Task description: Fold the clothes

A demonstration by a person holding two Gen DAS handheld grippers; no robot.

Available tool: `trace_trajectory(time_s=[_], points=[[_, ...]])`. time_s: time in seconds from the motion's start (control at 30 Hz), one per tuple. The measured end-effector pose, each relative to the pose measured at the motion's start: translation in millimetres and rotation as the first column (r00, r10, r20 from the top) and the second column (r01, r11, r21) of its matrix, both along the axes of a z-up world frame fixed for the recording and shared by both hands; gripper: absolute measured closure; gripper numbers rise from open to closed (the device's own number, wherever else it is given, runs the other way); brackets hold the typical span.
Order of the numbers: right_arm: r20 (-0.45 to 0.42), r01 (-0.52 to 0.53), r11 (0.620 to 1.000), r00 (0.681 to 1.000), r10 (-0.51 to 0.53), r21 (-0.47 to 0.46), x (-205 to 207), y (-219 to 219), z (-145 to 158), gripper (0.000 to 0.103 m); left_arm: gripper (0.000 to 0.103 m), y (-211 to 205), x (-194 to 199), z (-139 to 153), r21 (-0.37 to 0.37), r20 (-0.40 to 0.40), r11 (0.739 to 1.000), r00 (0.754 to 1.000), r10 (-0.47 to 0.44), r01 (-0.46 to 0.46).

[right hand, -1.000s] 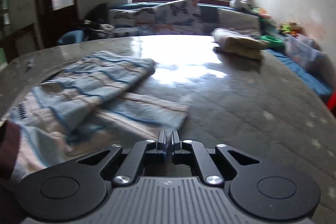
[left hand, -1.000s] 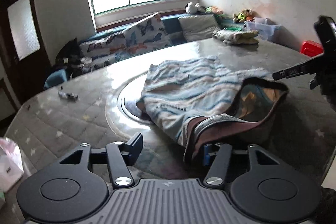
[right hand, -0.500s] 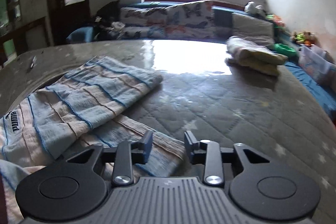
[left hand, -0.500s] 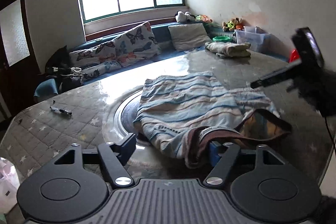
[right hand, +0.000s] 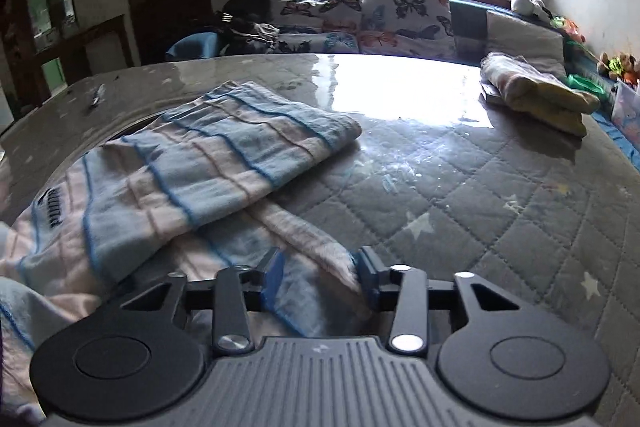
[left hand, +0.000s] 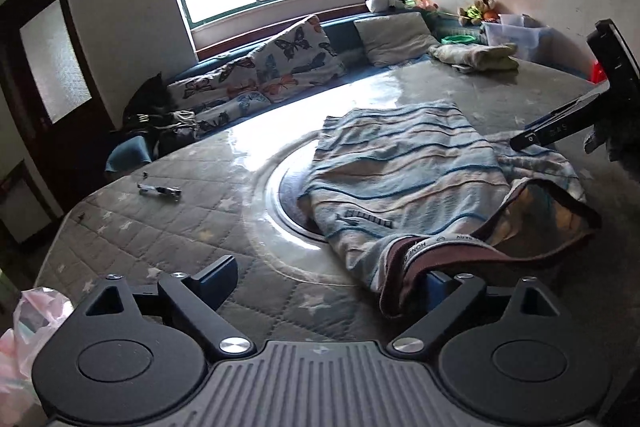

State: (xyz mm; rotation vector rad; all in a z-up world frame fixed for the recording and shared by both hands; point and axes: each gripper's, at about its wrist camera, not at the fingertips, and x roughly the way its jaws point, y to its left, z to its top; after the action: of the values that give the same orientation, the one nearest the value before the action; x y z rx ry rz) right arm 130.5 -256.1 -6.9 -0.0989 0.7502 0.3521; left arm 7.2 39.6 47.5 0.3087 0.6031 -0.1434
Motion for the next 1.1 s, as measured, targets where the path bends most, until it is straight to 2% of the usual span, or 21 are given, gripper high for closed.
trace_trajectory(time_s=[0.07, 0.13, 0.27, 0.4, 0.5, 0.63, 0.83, 0.93, 1.1], points=[[0.000, -0.009, 1.000, 1.000, 0.009, 0.003, -5.1, -1.3, 1.0, 0.088, 0.010, -1.4, -0.8, -1.9, 0.007, -0.006, 1.000, 1.000, 0.000, 0.000], [0.010, -0.011, 1.000, 1.000, 0.011, -0.002, -10.5, -1.3, 3.0, 0.092, 0.010, -1.3, -2.2, -4.0, 0.012, -0.015, 1.000, 1.000, 0.003, -0.003], [0.132, 0.022, 0.999, 0.991, -0.019, -0.025, -30.1, -3.0, 24.4, 0.093, 0.009, 4.0, -7.0, -9.2, 0.028, -0.039, 0.999, 0.999, 0.021, -0.020], [0.261, 0.098, 0.995, 0.961, -0.089, -0.020, -52.4, -13.7, 53.4, 0.093, 0.009, 8.3, -13.5, -14.5, 0.038, -0.052, 0.999, 0.998, 0.022, -0.020], [0.290, 0.173, 0.985, 0.943, -0.162, -0.015, -64.2, -27.4, 59.7, 0.093, 0.008, 11.4, -18.5, -18.4, 0.045, -0.062, 0.999, 0.998, 0.022, -0.019], [0.256, 0.286, 0.958, 0.929, -0.267, -0.037, -75.5, -49.6, 46.1, 0.093, 0.007, 16.1, -24.5, -21.6, 0.049, -0.066, 0.999, 0.998, 0.017, -0.014], [0.138, 0.409, 0.912, 0.905, -0.402, -0.024, -80.1, -87.9, 26.3, 0.089, 0.007, 28.8, -24.2, -22.8, 0.055, -0.071, 0.996, 0.995, 0.068, -0.064], [0.156, 0.407, 0.912, 0.905, -0.396, -0.049, -78.4, -86.5, 27.8, 0.084, 0.008, 28.7, -16.4, -14.1, 0.030, -0.040, 0.996, 0.995, 0.089, -0.087], [0.164, 0.302, 0.952, 0.942, -0.291, -0.044, -64.7, -66.2, 36.3, 0.082, 0.017, 3.7, 5.8, 2.8, -0.015, 0.025, 1.000, 1.000, 0.015, -0.014]])
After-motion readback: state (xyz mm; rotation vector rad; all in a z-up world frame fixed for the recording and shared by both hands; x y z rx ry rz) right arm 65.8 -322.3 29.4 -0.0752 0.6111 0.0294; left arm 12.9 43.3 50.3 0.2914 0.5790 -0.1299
